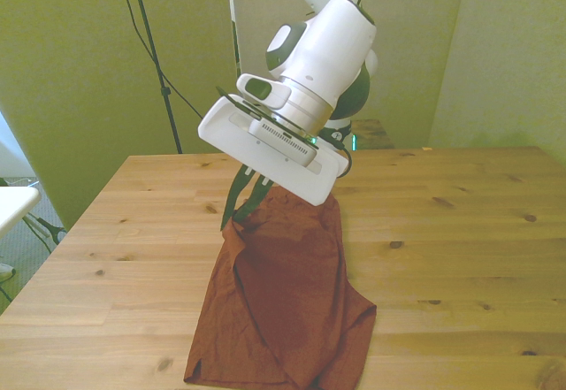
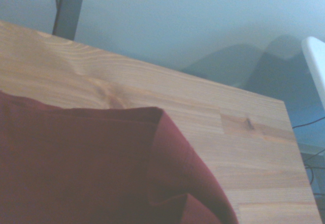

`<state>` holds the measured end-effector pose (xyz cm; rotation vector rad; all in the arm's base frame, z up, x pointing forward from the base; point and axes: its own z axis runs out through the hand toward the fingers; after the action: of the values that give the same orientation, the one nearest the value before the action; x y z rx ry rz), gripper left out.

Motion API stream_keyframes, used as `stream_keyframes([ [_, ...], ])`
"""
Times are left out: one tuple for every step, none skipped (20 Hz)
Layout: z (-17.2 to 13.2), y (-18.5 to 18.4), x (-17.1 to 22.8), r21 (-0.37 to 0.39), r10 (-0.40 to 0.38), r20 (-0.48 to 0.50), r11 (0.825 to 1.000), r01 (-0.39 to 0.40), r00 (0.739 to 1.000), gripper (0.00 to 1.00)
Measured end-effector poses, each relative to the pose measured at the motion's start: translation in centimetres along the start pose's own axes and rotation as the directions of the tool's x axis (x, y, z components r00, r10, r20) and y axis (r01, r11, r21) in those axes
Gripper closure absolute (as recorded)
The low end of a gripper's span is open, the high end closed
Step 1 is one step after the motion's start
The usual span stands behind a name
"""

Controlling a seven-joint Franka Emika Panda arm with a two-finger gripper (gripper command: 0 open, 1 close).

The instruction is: Fold the shorts

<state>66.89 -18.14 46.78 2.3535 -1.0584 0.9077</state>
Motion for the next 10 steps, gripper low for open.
stream_keyframes([
  [0.5, 0.0, 0.4, -0.006, -0.001, -0.003, 1.000, 0.001, 1.000, 0.00],
  [1.2, 0.0, 0.6, -0.013, -0.001, -0.005, 1.000, 0.001, 1.000, 0.00],
  [2.1, -0.2, 0.6, -0.022, -0.001, -0.006, 1.000, 0.001, 1.000, 0.00],
  [2.9, -0.4, 0.7, -0.028, -0.001, -0.005, 1.000, 0.001, 1.000, 0.00],
  [3.7, -0.6, 0.7, -0.032, 0.002, -0.005, 0.999, -0.002, 1.000, 0.00],
  [4.2, -0.9, 0.9, -0.031, 0.005, -0.003, 1.000, -0.005, 1.000, 0.00],
  [4.5, -1.1, 1.1, -0.030, 0.006, -0.005, 1.000, -0.006, 1.000, 0.00],
  [4.6, -1.2, 1.3, -0.028, 0.008, -0.005, 1.000, -0.008, 1.000, 0.00],
  [4.7, -1.3, 1.5, -0.026, 0.010, -0.005, 1.000, -0.010, 1.000, 0.00],
  [4.8, -1.4, 1.5, -0.026, 0.010, -0.004, 1.000, -0.011, 1.000, 0.00],
])
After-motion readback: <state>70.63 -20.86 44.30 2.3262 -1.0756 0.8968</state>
